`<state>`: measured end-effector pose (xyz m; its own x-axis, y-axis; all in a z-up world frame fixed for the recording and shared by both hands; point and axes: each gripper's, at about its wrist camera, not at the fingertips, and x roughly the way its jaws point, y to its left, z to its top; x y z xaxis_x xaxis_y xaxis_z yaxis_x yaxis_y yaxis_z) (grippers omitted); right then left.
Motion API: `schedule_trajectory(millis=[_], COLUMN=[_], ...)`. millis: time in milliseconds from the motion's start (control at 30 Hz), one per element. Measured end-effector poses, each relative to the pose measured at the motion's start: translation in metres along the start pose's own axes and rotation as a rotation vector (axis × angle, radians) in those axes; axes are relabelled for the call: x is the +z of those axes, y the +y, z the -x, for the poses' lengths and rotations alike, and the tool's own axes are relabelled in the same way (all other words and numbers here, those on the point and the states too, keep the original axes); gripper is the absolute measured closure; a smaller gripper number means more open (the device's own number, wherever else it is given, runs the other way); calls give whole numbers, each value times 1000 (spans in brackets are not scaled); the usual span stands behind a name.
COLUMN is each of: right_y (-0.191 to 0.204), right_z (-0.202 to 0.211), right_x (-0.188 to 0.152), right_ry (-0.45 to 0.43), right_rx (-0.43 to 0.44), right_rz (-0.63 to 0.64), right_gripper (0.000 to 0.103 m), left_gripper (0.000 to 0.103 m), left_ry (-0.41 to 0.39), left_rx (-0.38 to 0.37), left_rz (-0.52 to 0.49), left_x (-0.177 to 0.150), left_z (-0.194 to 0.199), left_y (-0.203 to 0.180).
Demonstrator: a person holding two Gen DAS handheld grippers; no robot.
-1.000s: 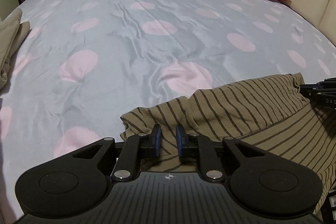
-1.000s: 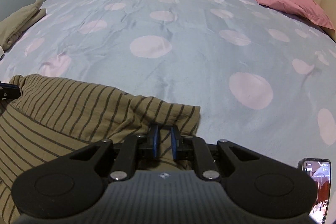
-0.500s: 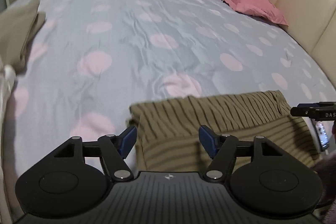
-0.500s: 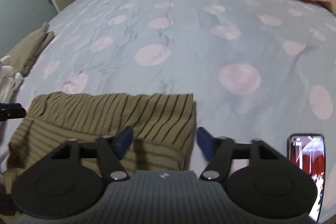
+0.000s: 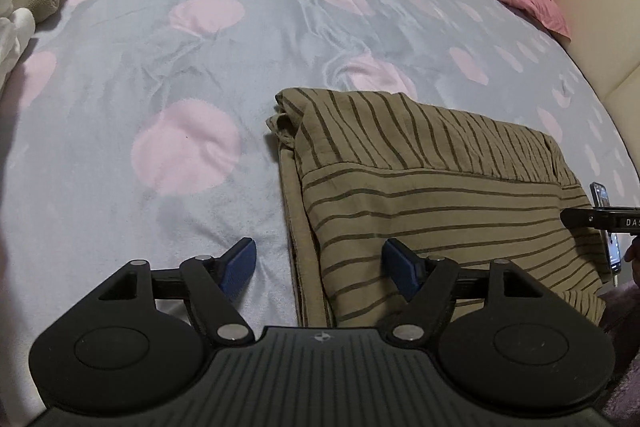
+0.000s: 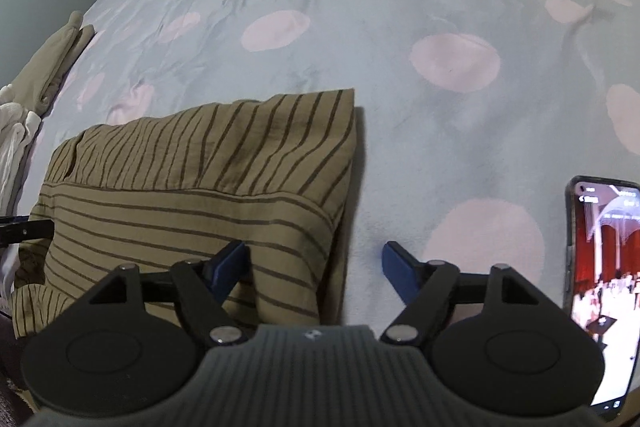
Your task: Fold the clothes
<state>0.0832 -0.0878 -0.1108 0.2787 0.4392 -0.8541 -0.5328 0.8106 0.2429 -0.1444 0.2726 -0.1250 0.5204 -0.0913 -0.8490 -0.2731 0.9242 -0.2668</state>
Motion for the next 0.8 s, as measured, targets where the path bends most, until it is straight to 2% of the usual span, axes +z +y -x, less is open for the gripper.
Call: schedule_trajectory(millis=[100, 200, 367, 433, 600, 667, 700, 800], right_y=[7, 14, 25, 29, 28, 25, 23, 19], right_z=[-6, -7, -7, -6, -7, -7, -6, -5], right_x=[-3, -6, -9, -10, -9, -10, -11, -12], right_ry=[2, -7, -25, -29, -26, -29, -30, -36], right_rx=[-24, -46, -45, -27, 14, 37, 49, 82], right_rz=[42, 74, 112, 120, 75, 47, 33, -7], right_gripper=[22, 25, 41, 57, 63, 66, 69, 77], left_gripper=[24, 24, 26, 31, 45, 55, 63, 73], left_ry=[-3, -5, -20, -24, -33, -48, -57, -74], left_rx=[20, 50, 78, 84, 71, 55, 47, 52], left_rz=[-47, -95, -121, -130, -138, -143, -144, -140], left_x=[-4, -8, -12, -13, -15, -16, -16, -16], left_z=[-6, -8, -7, -6, -2, -1, 0, 1], left_y=[-8, -17, -24, -27, -32, -35, -36, -38])
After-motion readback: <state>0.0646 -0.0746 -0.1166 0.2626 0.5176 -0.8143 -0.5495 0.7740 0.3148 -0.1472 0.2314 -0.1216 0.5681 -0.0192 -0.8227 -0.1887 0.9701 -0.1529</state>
